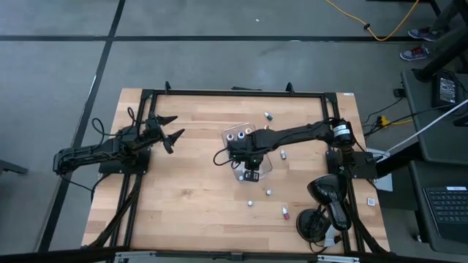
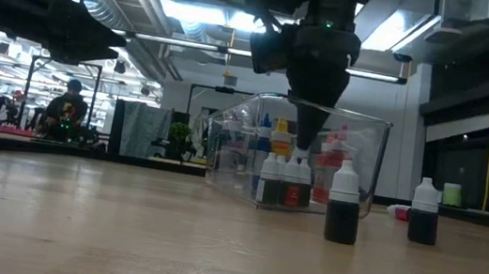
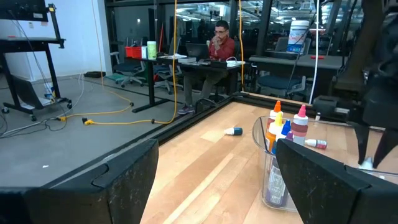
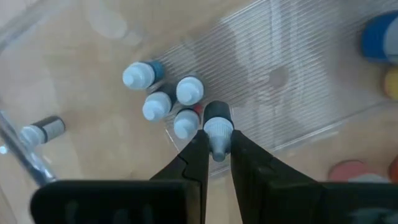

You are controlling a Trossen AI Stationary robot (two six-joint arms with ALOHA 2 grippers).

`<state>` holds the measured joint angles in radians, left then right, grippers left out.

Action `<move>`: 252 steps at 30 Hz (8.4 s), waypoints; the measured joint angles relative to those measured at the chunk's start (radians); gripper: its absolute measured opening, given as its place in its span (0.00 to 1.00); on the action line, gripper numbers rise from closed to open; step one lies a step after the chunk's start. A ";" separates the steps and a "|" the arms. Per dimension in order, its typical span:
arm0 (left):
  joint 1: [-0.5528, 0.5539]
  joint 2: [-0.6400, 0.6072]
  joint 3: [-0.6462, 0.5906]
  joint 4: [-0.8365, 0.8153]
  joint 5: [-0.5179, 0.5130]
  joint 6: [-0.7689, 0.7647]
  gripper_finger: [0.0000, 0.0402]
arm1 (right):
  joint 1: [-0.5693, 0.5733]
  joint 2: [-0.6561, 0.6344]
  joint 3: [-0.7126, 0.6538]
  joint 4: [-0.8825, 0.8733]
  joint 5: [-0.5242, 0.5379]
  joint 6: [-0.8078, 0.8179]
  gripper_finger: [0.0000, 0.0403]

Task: Pick & Place food coloring
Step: Put the right small black food coloring bottle into the bottom of the bin, then put the small black food coloring bottle into the bottom of the bin

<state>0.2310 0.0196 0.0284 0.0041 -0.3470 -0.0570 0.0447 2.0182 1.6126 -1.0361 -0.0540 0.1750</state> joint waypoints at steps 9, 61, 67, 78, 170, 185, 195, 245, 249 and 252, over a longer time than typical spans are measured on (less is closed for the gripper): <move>0.000 0.000 0.000 0.000 0.000 0.000 0.80 | 0.007 0.002 -0.065 0.061 -0.001 -0.007 0.14; 0.000 0.000 0.000 0.000 0.000 0.000 0.80 | 0.236 -0.225 0.038 -0.136 0.007 0.872 0.66; 0.000 0.000 0.000 0.000 0.000 0.000 0.80 | 0.290 -0.225 0.035 -0.213 0.007 1.014 0.64; 0.000 0.000 0.000 0.000 0.000 0.000 0.80 | 0.301 -0.224 -0.165 -0.023 -0.009 1.134 0.64; 0.000 0.000 0.000 0.000 0.000 0.000 0.80 | 0.003 -0.102 0.068 -0.169 0.049 0.227 0.14; 0.000 0.000 0.000 0.000 0.000 0.000 0.80 | -0.002 -0.009 0.022 -0.120 0.024 0.128 0.14; 0.000 0.000 0.000 0.000 0.000 0.000 0.80 | -0.002 -0.008 -0.064 -0.046 -0.030 0.112 0.14; 0.000 0.000 0.000 0.000 0.000 0.000 0.80 | 0.029 -0.004 0.237 -0.266 0.030 0.475 0.69; 0.000 0.000 0.000 0.000 0.000 0.000 0.80 | 0.081 -0.006 0.295 -0.273 -0.013 0.693 0.78; 0.000 0.000 0.000 0.000 0.000 0.000 0.80 | 0.130 -0.006 0.332 -0.272 -0.017 0.835 0.82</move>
<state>0.2310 0.0196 0.0284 0.0043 -0.3470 -0.0570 0.1744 2.0125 1.9442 -1.3077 -0.0708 1.0100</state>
